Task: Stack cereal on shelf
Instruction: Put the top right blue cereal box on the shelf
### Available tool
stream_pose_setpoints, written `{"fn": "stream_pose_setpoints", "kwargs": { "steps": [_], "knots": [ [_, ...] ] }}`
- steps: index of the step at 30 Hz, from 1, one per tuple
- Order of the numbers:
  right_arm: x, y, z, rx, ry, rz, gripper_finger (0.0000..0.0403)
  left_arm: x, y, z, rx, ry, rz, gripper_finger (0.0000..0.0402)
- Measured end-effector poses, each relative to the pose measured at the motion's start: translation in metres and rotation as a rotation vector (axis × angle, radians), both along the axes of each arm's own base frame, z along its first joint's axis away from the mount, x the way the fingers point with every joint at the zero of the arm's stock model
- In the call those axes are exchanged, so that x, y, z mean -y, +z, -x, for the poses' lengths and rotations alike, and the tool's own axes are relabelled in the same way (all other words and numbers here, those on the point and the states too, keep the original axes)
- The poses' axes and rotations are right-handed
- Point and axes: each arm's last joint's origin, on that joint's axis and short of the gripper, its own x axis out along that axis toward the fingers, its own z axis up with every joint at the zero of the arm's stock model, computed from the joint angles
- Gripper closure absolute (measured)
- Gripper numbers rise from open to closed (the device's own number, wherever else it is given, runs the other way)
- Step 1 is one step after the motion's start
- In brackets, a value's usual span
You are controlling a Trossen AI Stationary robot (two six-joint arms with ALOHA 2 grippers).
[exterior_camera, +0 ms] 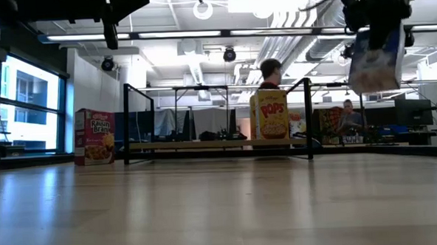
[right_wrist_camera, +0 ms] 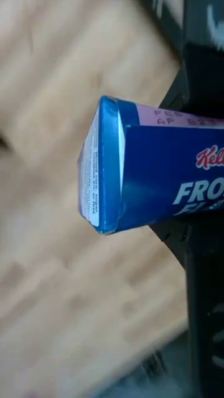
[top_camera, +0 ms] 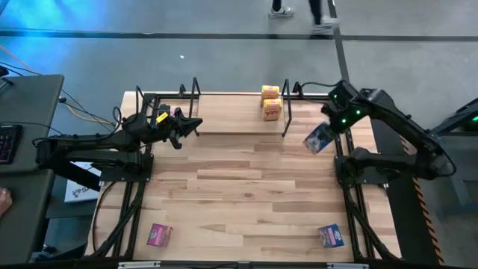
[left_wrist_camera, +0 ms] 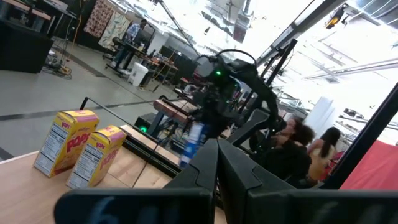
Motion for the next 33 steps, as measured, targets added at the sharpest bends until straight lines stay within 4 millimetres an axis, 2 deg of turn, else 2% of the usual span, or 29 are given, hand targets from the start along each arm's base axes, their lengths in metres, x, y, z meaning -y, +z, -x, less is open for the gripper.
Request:
{"fn": "stream_pose_setpoints", "kwargs": {
  "steps": [4, 7, 13, 15, 17, 22, 29, 33],
  "knots": [
    [-0.018, 0.004, -0.021, 0.125, 0.11, -0.112, 0.0292, 0.0, 0.0, 0.0, 0.002, 0.0, -0.001, 0.0402],
    [-0.027, 0.014, -0.049, 0.306, 0.172, -0.078, 0.0292, 0.0, 0.004, 0.001, 0.037, 0.0, -0.009, 0.0402],
    [-0.037, 0.047, -0.114, 0.77, 0.172, 0.224, 0.0292, 0.001, 0.016, 0.004, 0.166, 0.0, -0.039, 0.0402],
    [-0.038, 0.049, -0.134, 0.855, 0.149, 0.325, 0.0292, 0.001, 0.02, 0.006, 0.202, 0.003, -0.056, 0.0402],
    [-0.036, 0.044, -0.152, 0.87, 0.148, 0.385, 0.0292, 0.002, 0.022, 0.007, 0.222, 0.008, -0.077, 0.0402],
    [-0.026, 0.025, -0.189, 0.596, 0.182, 0.454, 0.0292, 0.002, 0.022, 0.007, 0.229, 0.007, -0.075, 0.0401],
    [-0.009, 0.021, -0.236, 0.159, 0.308, 0.611, 0.0292, 0.002, 0.022, 0.007, 0.232, 0.003, -0.062, 0.0402],
    [0.006, 0.012, -0.261, -0.001, 0.376, 0.686, 0.0292, 0.002, 0.022, 0.007, 0.232, 0.003, -0.062, 0.0402]
  ]
}}
